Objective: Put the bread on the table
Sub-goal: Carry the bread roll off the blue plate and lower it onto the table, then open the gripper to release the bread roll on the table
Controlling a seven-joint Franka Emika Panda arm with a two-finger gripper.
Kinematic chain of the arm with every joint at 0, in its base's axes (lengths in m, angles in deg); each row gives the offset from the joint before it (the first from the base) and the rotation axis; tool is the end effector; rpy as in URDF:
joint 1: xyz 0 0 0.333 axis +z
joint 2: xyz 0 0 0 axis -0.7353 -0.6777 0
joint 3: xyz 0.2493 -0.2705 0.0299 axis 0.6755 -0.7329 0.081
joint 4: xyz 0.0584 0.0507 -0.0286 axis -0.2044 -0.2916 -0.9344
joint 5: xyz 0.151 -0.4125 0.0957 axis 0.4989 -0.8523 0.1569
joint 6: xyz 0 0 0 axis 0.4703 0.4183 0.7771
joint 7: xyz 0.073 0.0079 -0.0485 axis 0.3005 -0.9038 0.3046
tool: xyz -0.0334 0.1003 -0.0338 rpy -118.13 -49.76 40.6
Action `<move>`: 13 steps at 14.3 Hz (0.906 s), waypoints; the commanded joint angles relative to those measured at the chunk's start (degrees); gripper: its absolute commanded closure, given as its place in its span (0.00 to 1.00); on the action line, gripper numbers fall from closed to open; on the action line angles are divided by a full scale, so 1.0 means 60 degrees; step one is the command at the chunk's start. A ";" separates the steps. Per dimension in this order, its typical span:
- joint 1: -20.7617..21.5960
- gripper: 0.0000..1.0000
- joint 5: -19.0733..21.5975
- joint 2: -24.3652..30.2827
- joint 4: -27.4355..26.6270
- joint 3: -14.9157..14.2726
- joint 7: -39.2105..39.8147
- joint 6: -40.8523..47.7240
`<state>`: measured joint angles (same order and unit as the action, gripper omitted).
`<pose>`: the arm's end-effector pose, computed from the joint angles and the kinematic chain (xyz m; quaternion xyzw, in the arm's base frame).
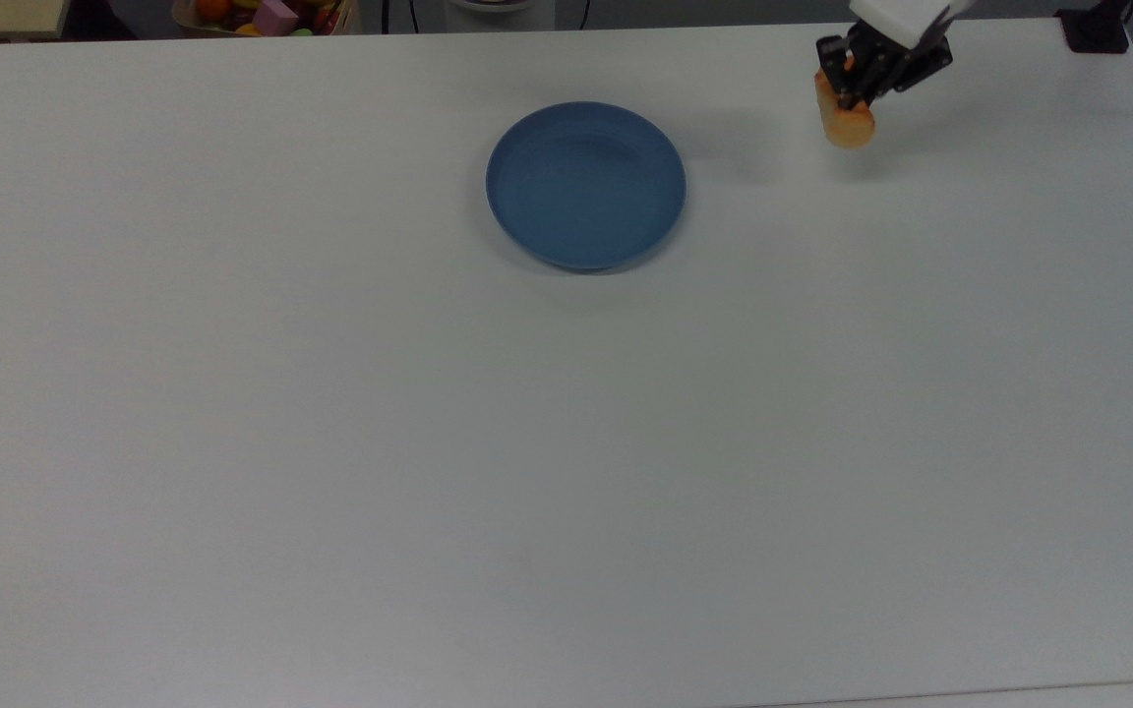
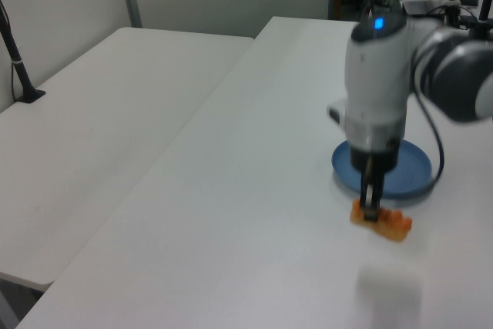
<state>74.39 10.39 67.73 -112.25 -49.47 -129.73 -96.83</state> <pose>0.4965 0.4903 0.4261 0.9961 0.0782 -0.0145 0.0392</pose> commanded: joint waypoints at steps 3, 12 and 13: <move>0.0617 0.76 -0.1107 -0.1192 0.0283 -0.0138 -0.1010 -0.0895; 0.0544 0.00 -0.1399 -0.1369 0.0253 -0.0138 -0.1771 -0.0940; 0.0529 0.00 -0.1385 -0.1326 0.0268 -0.0138 -0.1771 -0.0925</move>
<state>77.20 2.95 59.67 -111.49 -49.73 -138.86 -102.16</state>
